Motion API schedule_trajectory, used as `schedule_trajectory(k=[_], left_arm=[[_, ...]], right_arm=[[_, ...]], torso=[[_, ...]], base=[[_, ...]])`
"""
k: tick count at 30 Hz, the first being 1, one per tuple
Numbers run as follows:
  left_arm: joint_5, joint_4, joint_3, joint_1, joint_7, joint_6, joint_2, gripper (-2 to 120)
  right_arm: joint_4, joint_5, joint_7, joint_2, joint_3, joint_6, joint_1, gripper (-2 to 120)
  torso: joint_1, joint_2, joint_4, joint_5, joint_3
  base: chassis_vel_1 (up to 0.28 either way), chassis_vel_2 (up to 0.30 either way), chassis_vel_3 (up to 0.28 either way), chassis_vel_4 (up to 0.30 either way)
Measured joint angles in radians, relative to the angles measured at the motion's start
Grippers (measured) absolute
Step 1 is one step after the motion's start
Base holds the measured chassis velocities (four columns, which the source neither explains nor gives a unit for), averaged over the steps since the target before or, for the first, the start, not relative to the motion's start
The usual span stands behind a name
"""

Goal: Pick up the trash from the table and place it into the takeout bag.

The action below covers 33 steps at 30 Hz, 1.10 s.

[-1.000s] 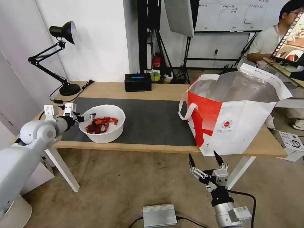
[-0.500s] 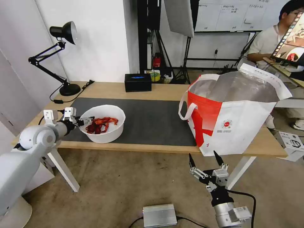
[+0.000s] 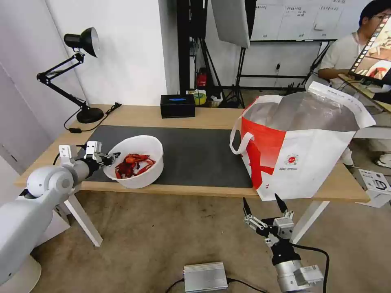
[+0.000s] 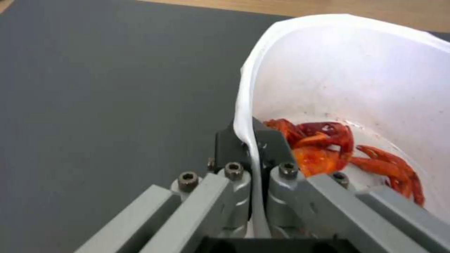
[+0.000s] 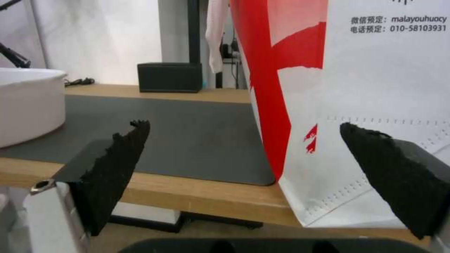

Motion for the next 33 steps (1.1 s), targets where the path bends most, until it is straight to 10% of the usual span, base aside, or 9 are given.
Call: schedule_trajectory(k=[33], left_arm=[[-0.142,-0.396,-0.159,0.210,0.056,-0.061,-0.013,0]], right_arm=[[0.000,0.000,0.000,0.000,0.000,0.000,0.000,100]], torso=[[0.000,0.000,0.0000,0.0000,0.000]], base=[[0.000,0.000,0.000,0.000]])
